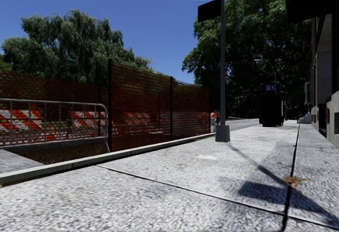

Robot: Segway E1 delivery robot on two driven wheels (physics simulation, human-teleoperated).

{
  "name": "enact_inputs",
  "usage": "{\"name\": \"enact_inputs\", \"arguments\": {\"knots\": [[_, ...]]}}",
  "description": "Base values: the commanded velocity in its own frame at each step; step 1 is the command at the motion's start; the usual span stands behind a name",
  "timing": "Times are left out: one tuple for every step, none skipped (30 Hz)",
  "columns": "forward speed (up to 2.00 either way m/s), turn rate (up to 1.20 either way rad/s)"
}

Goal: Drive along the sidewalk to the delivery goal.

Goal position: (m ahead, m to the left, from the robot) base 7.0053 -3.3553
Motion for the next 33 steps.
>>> {"name": "enact_inputs", "arguments": {"knots": [[2.00,-0.56],[2.00,-0.56],[2.00,-0.56],[2.00,-0.56],[2.00,-0.56],[2.00,-0.56],[2.00,-0.56],[2.00,-0.56],[2.00,-0.57],[2.00,-0.57],[2.00,-0.58],[2.00,-0.58],[2.00,-0.58],[2.00,-0.58],[2.00,-0.58],[2.00,-0.58],[2.00,-0.58],[2.00,-0.58],[2.00,-0.58],[2.00,-0.58],[2.00,-0.58],[2.00,-0.58],[2.00,-0.58],[2.00,-0.58],[2.00,-0.58],[2.00,-0.58],[2.00,-0.58],[2.00,-0.58],[2.00,-0.53],[2.00,-0.52],[2.00,-0.52],[2.00,-0.48],[2.00,-0.01]]}}
